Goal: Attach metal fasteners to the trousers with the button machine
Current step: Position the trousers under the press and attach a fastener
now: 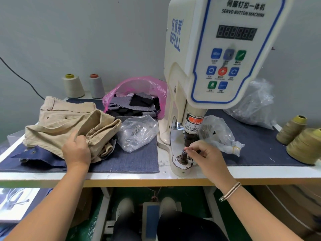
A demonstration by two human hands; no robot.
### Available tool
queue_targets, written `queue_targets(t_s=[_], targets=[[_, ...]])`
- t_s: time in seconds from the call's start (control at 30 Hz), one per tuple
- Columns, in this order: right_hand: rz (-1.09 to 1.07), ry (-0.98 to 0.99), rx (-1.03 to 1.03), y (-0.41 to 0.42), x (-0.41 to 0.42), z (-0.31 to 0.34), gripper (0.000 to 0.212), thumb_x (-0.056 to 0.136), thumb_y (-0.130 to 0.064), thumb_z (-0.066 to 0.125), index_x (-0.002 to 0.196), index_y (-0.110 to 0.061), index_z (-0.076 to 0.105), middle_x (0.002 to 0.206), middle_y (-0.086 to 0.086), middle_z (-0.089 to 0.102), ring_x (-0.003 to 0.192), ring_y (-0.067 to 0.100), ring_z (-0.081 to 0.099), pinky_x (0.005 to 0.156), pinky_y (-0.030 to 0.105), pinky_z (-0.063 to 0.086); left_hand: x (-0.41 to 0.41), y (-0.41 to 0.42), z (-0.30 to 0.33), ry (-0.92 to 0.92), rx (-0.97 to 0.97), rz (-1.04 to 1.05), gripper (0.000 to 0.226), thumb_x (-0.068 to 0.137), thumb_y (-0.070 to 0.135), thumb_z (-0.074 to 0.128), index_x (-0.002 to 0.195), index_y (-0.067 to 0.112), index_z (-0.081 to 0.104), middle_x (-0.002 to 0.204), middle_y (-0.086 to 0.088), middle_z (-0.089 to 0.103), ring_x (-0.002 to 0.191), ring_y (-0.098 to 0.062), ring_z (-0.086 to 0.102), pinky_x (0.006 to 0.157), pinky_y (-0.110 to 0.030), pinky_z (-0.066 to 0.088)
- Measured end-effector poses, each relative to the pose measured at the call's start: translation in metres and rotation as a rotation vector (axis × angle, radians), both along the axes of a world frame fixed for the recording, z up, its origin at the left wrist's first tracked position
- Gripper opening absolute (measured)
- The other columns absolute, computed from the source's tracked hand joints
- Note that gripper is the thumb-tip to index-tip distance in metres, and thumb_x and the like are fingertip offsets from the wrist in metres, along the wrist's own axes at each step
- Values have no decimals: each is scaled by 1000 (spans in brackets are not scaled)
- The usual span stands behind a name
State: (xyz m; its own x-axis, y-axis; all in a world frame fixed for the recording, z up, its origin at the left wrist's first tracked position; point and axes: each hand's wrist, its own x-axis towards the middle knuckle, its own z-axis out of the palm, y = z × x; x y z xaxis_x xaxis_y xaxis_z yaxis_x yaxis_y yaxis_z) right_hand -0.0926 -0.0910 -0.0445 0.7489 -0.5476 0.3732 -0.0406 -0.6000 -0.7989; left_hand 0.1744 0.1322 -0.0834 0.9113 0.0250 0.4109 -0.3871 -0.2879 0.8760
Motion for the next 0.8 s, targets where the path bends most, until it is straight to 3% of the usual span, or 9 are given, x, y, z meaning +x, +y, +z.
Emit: queue_targets(t_s=[0.13, 0.27, 0.43, 0.53, 0.6, 0.67, 0.8], targets=[[9, 27, -226, -3, 0, 3, 10, 84, -7, 68, 81, -17, 69, 78, -13, 60, 77, 3, 58, 69, 8, 43, -2, 0, 1, -14, 2, -1, 18, 76, 19, 32, 61, 11, 33, 58, -4, 31, 61, -21, 23, 59, -38, 9], [27, 16, -230, -3, -2, 0, 10, 85, -6, 67, 92, -12, 73, 84, -9, 63, 83, 1, 60, 70, 6, 43, -1, 0, 0, -19, -9, 2, 18, 76, 20, 32, 64, 7, 37, 59, -4, 32, 61, -18, 23, 58, -37, 11], [-66, -25, -123, -11, -8, 3, 27, 86, -11, 65, 90, -38, 66, 88, -17, 67, 82, 0, 60, 69, 9, 46, 1, 1, -2, -8, -7, 13, 18, 75, 21, 32, 65, 8, 38, 58, -1, 33, 64, -22, 27, 58, -34, 13], [-258, -78, -60, -39, -13, 15, 26, 88, -14, 63, 88, -39, 66, 88, -20, 66, 78, -3, 57, 67, 7, 42, 0, 0, -1, 3, -6, 15, 17, 75, 22, 32, 61, 12, 34, 57, -1, 31, 65, -23, 26, 58, -34, 12], [-397, 111, -174, -70, -14, 22, 18, 90, -18, 59, 89, -32, 70, 86, -11, 65, 76, 2, 55, 65, 11, 40, 0, 0, 0, 6, 0, 19, 17, 75, 22, 32, 60, 13, 32, 57, -2, 29, 65, -23, 26, 58, -36, 11], [-453, 469, -293, -97, -11, 24, 20, 93, -24, 52, 97, -26, 72, 95, -1, 68, 83, 15, 58, 70, 27, 46, 0, 0, 0, 2, 4, 24, 19, 75, 22, 32, 62, 8, 34, 58, -5, 29, 65, -24, 26, 58, -36, 11], [-362, 847, -506, -113, 10, 21, 29, 95, -21, 42, 106, -23, 69, 104, 9, 66, 87, 29, 59, 70, 32, 45, 1, -1, -1, 0, 12, 40, 23, 74, 23, 31, 67, 3, 39, 63, -10, 34, 67, -25, 29, 58, -36, 12]])
